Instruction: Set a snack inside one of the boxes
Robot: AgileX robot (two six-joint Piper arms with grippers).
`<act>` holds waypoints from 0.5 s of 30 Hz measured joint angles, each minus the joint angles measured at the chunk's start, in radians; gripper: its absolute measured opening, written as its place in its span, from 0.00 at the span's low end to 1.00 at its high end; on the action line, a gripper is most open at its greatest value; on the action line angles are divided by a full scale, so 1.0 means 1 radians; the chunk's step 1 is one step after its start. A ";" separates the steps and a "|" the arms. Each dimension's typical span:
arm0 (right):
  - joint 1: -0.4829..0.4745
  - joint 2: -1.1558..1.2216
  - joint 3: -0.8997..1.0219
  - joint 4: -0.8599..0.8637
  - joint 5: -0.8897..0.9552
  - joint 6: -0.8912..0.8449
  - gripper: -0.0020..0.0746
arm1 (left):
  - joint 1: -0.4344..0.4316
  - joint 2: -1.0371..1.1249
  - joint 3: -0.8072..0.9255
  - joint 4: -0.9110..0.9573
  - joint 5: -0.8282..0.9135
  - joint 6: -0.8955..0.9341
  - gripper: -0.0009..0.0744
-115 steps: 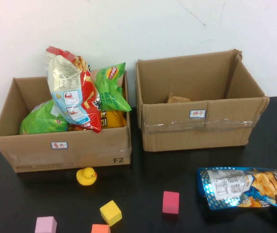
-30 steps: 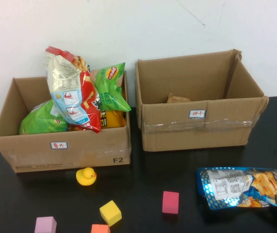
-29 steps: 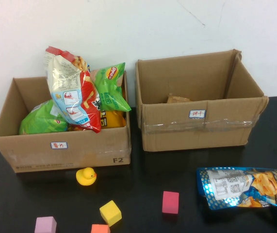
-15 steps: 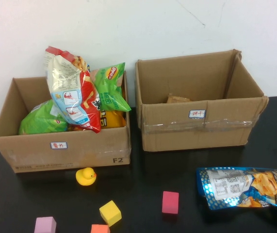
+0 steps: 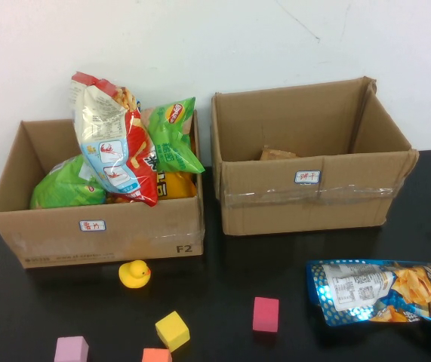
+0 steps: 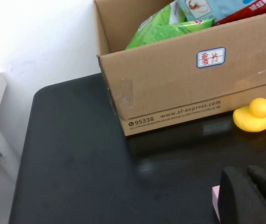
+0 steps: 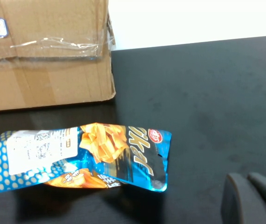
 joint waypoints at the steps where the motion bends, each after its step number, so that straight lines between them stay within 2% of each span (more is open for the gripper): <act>1: 0.000 0.000 0.000 0.000 0.000 0.000 0.02 | 0.000 0.000 0.000 0.008 0.000 -0.011 0.01; 15: 0.000 0.000 0.000 0.000 0.000 0.000 0.02 | 0.000 0.000 -0.002 0.022 0.000 -0.138 0.01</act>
